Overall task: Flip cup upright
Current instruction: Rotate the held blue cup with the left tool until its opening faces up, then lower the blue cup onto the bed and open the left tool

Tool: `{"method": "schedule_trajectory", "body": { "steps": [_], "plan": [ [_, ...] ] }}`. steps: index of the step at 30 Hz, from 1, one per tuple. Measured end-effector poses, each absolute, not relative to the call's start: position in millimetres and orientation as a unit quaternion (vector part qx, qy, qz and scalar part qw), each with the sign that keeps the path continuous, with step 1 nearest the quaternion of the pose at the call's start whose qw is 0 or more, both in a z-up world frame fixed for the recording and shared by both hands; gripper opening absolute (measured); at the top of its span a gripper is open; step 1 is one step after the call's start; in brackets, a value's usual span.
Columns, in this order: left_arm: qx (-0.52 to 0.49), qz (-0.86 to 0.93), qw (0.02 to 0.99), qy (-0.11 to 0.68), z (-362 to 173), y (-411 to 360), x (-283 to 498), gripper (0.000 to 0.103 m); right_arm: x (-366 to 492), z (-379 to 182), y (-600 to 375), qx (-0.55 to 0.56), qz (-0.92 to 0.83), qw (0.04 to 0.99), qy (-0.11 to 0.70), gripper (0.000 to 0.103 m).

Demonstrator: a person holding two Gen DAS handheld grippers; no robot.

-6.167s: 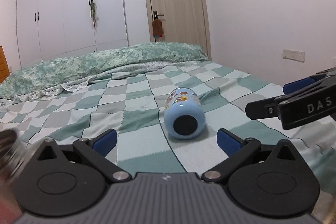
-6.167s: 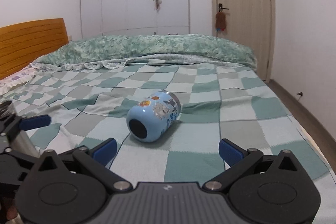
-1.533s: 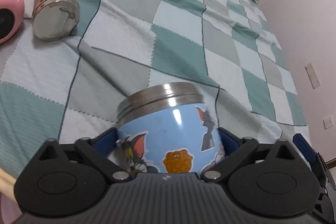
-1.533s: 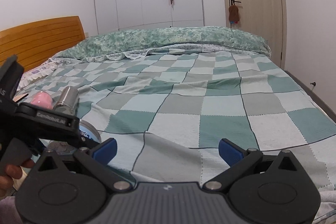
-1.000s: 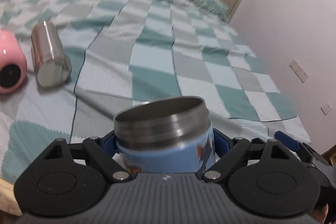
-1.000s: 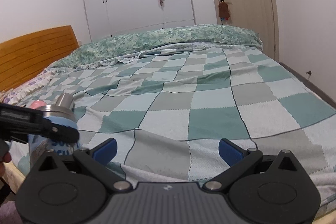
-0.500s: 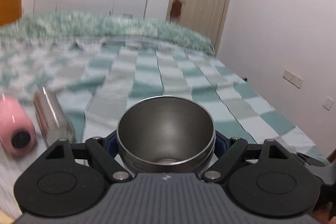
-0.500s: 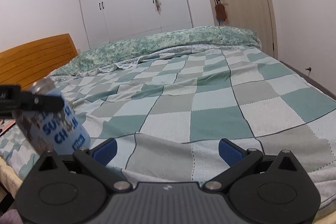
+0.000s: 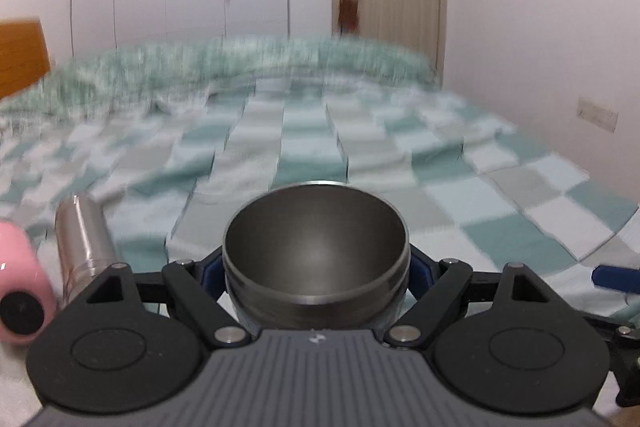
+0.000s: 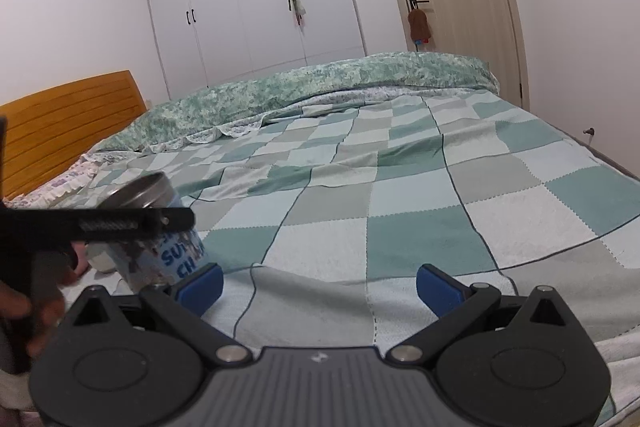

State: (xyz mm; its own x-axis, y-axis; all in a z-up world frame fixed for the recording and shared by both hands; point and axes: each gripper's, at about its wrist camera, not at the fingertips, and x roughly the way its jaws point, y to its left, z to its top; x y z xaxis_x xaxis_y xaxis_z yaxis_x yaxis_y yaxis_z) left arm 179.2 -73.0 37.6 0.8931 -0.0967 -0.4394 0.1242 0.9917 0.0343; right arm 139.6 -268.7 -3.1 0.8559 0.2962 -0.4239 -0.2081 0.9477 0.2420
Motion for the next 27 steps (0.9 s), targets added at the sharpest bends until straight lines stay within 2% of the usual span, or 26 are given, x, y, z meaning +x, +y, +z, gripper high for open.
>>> {"method": "schedule_trajectory", "body": {
  "steps": [8,10,20,27],
  "plan": [
    [0.039,-0.056,0.975,0.211,36.7,-75.0,171.2,0.087,138.3,-5.4,-265.7,0.091,0.132,0.958,0.236,0.103],
    [0.033,-0.061,0.977,0.203,40.1,-73.7,166.8,0.103,136.1,-2.9,-264.1,0.088,0.134,0.959,0.232,0.103],
    [0.012,-0.04,0.986,0.164,67.2,-41.0,106.4,0.103,98.0,16.6,-236.9,0.07,0.157,0.966,0.195,0.103],
    [0.017,-0.014,0.989,0.144,62.8,-11.8,50.9,0.103,64.1,9.7,-203.5,0.05,0.167,0.968,0.181,0.103]
  ]
}}
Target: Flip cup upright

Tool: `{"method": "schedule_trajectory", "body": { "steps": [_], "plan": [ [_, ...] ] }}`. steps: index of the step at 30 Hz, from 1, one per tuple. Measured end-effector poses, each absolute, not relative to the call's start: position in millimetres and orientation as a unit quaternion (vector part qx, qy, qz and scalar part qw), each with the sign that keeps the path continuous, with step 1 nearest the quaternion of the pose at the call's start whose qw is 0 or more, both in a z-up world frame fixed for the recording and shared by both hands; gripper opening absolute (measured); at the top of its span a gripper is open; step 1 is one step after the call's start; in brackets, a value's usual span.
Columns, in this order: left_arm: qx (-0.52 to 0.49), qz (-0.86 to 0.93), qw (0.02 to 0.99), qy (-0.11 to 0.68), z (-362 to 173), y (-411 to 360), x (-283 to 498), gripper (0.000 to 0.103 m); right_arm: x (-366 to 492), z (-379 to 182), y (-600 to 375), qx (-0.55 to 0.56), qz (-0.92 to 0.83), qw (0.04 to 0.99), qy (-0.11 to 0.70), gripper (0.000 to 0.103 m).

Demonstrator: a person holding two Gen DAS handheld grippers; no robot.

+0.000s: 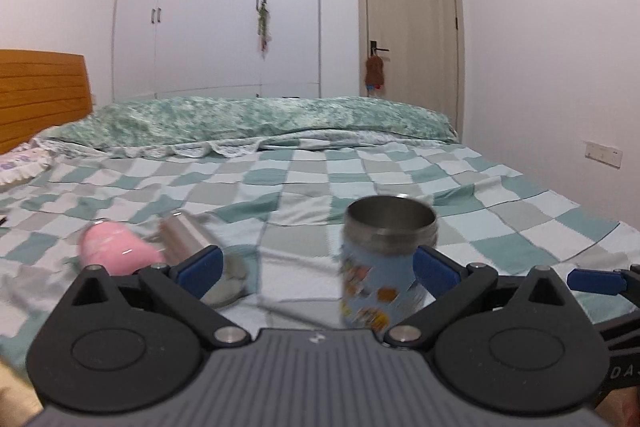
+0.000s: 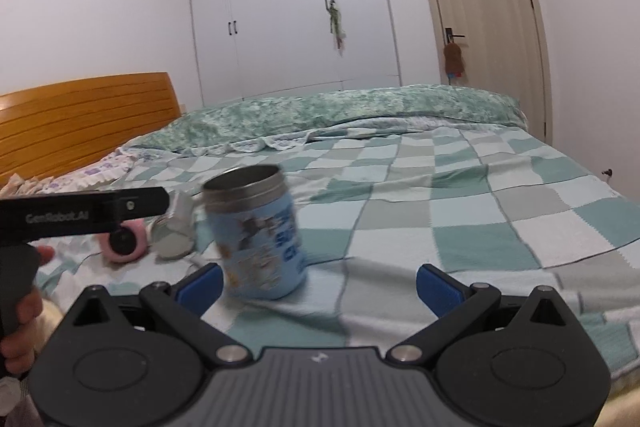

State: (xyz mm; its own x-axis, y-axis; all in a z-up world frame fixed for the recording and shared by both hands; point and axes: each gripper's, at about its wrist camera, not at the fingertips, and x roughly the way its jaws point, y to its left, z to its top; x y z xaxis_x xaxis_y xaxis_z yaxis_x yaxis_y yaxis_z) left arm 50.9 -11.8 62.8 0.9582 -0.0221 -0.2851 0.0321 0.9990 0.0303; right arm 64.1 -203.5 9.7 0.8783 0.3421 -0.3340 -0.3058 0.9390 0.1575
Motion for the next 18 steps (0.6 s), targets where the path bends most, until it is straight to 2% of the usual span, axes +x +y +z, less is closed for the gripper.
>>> {"method": "schedule_trajectory", "body": {
  "steps": [9,18],
  "plan": [
    [-0.001,0.008,0.993,0.116,33.6,12.9,-4.1,0.103,20.9,-12.2,-171.0,-0.018,0.149,0.98,0.133,0.103],
    [0.005,0.024,0.995,0.099,6.4,14.5,-19.6,0.103,6.4,-21.2,-173.2,-0.019,0.134,0.985,0.104,0.103]
  ]
}}
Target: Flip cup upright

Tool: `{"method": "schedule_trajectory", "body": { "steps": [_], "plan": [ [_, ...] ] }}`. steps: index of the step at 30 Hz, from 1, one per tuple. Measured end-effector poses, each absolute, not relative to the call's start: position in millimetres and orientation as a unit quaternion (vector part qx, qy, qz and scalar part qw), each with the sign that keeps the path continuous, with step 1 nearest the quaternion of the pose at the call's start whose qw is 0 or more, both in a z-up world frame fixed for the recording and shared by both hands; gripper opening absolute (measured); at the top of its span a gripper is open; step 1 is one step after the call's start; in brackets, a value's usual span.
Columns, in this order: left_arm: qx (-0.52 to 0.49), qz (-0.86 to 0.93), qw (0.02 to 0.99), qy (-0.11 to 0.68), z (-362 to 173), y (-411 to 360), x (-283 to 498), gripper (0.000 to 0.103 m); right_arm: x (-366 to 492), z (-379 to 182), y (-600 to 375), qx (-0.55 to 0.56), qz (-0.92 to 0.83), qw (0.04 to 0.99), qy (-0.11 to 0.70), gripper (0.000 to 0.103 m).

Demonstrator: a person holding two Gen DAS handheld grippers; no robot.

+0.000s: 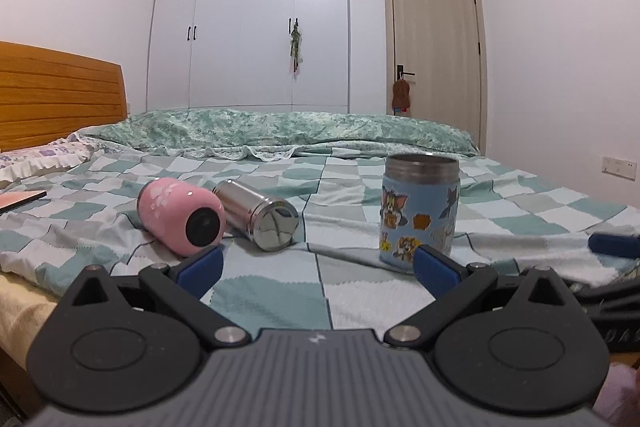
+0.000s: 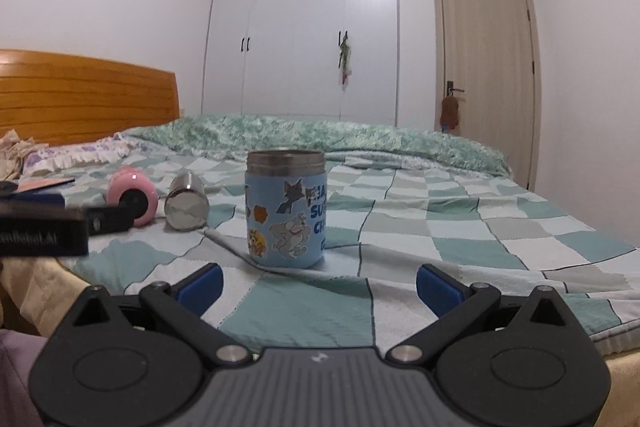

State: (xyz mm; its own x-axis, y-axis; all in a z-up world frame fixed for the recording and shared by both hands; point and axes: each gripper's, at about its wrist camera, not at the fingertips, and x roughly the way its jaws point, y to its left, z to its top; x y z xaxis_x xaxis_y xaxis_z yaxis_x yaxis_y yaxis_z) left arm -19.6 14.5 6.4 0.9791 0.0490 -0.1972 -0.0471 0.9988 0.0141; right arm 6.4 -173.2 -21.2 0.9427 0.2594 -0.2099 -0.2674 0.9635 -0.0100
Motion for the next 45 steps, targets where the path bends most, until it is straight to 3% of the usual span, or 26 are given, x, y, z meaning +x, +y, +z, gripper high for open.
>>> {"method": "schedule_trajectory", "body": {
  "steps": [45],
  "plan": [
    [-0.007,0.02,0.996,0.087,1.6,17.1,-21.8,0.103,5.3,-23.0,-173.0,-0.015,0.133,0.986,0.101,0.103]
  ]
}}
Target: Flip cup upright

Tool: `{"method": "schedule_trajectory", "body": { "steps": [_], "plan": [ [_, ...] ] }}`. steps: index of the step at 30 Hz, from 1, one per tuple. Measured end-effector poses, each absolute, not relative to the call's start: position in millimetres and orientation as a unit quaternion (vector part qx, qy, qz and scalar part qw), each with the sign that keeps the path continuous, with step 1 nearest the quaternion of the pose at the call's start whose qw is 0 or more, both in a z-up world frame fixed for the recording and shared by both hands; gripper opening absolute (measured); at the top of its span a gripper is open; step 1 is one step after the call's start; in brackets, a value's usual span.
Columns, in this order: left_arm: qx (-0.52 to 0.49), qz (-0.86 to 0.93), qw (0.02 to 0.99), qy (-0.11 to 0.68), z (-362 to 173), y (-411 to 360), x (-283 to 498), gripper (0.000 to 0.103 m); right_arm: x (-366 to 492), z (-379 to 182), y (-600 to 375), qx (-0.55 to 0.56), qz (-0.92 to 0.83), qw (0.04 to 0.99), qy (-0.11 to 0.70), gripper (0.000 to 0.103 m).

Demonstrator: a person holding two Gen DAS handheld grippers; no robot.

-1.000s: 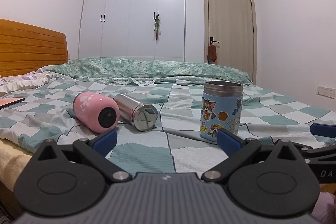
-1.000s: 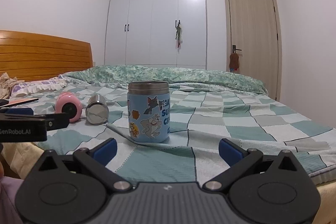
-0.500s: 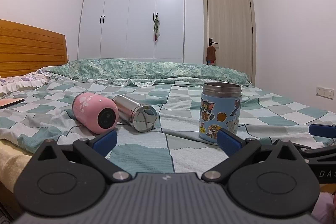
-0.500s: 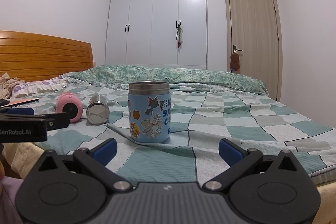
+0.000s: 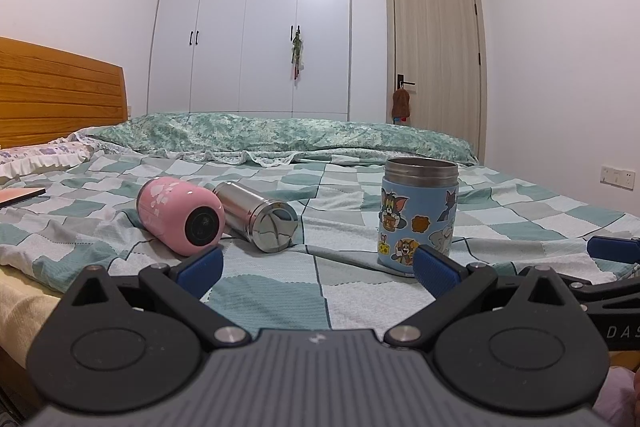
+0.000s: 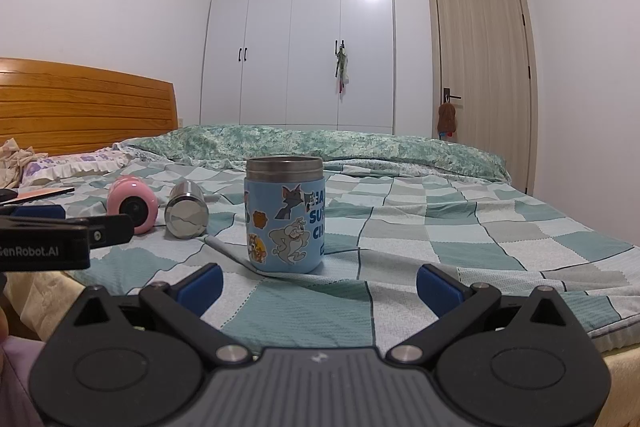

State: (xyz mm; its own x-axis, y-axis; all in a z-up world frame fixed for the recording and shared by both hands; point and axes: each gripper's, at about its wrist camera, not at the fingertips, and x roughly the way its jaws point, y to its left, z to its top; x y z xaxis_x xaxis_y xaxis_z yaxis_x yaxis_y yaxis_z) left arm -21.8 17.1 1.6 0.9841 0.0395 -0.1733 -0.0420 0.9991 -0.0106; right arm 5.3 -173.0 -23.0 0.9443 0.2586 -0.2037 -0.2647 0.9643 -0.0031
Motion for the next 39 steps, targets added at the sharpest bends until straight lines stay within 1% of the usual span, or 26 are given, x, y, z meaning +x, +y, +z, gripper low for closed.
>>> {"method": "schedule_trajectory", "body": {
  "steps": [39],
  "plan": [
    [-0.003,0.022,0.996,0.083,3.2,14.4,-22.1,0.103,5.2,-23.4,-172.4,-0.017,0.133,0.986,0.101,0.103]
  ]
}}
